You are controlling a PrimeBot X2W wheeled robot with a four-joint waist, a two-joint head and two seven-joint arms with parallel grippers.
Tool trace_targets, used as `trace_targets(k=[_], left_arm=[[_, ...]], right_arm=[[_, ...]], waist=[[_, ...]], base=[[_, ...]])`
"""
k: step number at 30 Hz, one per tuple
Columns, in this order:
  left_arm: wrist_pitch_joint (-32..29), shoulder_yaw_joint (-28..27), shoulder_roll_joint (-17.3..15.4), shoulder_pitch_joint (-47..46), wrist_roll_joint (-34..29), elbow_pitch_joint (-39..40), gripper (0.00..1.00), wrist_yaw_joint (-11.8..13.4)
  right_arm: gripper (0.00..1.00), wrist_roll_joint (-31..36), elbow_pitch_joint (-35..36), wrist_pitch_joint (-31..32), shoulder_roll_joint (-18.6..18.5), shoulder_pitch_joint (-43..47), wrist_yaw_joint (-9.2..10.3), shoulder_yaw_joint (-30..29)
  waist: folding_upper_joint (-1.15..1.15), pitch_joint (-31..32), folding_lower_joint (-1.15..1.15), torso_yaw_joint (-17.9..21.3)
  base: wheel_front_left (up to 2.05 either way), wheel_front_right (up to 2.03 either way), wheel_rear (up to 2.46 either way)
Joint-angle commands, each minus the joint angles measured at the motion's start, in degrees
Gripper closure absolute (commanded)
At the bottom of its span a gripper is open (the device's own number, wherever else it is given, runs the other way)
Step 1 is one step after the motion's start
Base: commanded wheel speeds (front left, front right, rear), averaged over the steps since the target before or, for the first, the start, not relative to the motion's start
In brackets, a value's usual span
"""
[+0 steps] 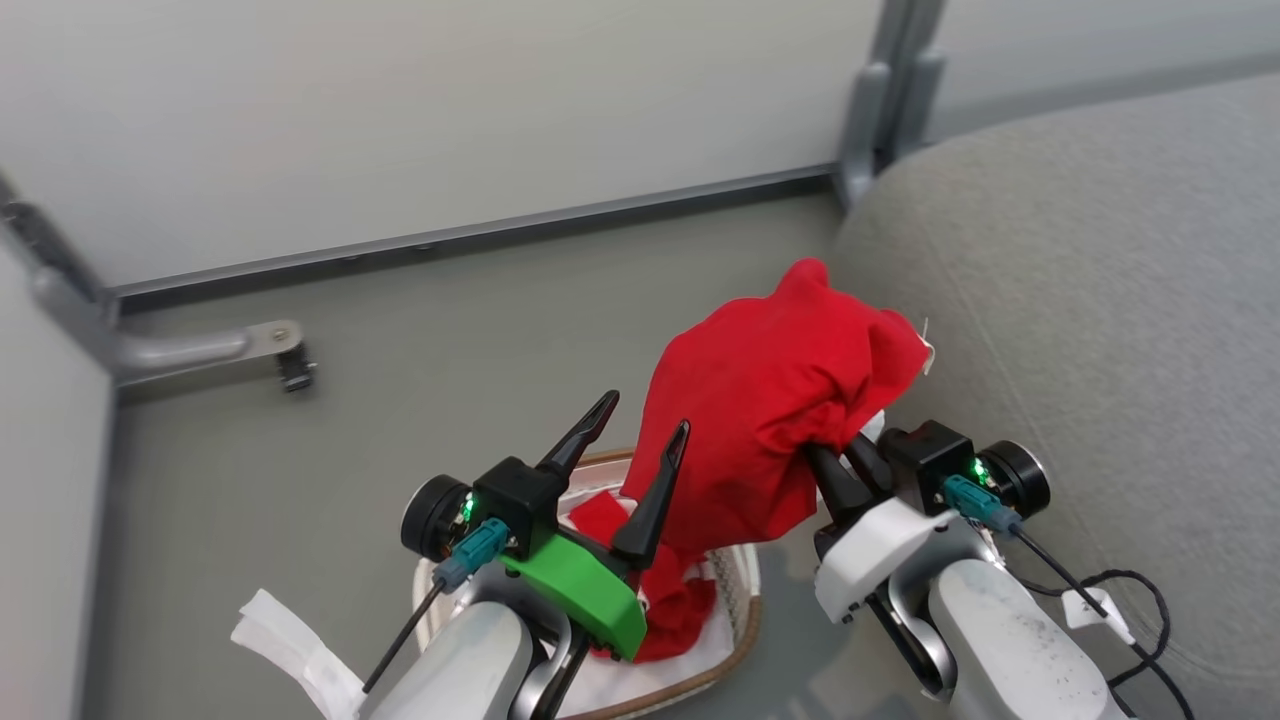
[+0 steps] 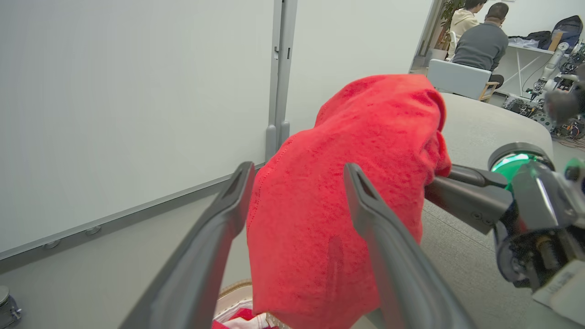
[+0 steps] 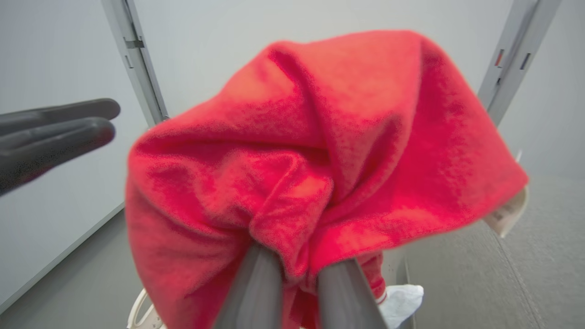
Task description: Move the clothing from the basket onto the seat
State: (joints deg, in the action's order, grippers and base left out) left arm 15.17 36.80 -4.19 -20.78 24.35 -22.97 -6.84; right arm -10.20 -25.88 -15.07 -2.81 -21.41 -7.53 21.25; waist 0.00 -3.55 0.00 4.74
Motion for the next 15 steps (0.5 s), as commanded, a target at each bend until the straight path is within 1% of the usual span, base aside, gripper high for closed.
trace_targets(k=[1, 6, 10, 15], left_arm=[[0.0, -0.5, -0.1, 0.9, -0.9, 0.2, 0.00, -0.2], [0.0, -1.6, 0.1, 1.9, -2.5, 0.6, 0.00, -0.6], [0.0, -1.9, 0.0, 2.1, -4.0, 1.2, 0.00, -0.7], [0.0, -1.4, -0.2, 2.3, -4.8, 2.3, 0.00, -0.7]], right_arm=[[1.00, 0.4, 0.6, -0.2, -0.2, 1.0, 0.08, -0.6], [1.00, 0.8, 1.9, -0.2, -0.2, 2.5, 0.08, -2.7], [1.00, 2.0, 2.9, -0.2, -0.2, 3.5, 0.08, -4.0], [1.00, 3.9, 3.5, -0.2, -0.2, 3.2, 0.08, -6.6]], waist=[[0.00, -2.0, 0.00, 8.8], [0.00, -3.0, 0.00, 15.5], [0.00, -4.2, 0.00, 19.9], [0.00, -6.2, 0.00, 22.8]], base=[[0.00, 0.00, 0.00], [0.00, 0.00, 0.00], [0.00, 0.00, 0.00], [0.00, 0.00, 0.00]])
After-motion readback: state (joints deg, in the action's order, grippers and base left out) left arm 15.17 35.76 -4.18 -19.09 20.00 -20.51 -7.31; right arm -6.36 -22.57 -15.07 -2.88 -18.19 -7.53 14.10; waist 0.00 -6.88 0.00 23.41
